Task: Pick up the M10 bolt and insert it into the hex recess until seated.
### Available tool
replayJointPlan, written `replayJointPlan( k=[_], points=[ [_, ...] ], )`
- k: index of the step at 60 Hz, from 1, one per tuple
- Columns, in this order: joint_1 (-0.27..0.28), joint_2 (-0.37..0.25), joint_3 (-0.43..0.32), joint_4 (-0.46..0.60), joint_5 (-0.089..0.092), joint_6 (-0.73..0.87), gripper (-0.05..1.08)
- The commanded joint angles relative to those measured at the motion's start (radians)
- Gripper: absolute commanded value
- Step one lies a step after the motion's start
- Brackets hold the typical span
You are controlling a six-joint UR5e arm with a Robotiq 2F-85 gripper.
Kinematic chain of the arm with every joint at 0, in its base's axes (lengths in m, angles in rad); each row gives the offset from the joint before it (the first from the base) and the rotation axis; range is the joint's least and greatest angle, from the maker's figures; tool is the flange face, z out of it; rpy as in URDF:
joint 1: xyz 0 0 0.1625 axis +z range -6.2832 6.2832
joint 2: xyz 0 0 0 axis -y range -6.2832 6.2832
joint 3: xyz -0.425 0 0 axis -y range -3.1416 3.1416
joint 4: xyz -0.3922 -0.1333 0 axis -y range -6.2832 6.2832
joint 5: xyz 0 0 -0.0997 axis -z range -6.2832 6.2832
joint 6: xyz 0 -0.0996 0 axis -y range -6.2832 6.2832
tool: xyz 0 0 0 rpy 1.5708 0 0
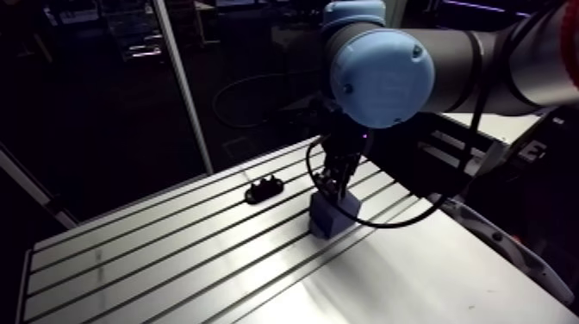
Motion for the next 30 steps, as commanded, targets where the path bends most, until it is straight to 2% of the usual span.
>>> replayJointPlan(
  k=[1,30],
  points=[
    [0.001,-0.002,0.001,0.000,-0.001,-0.040,0.73],
    [0.001,-0.001,0.001,0.000,-0.004,-0.079,0.74]
  ],
)
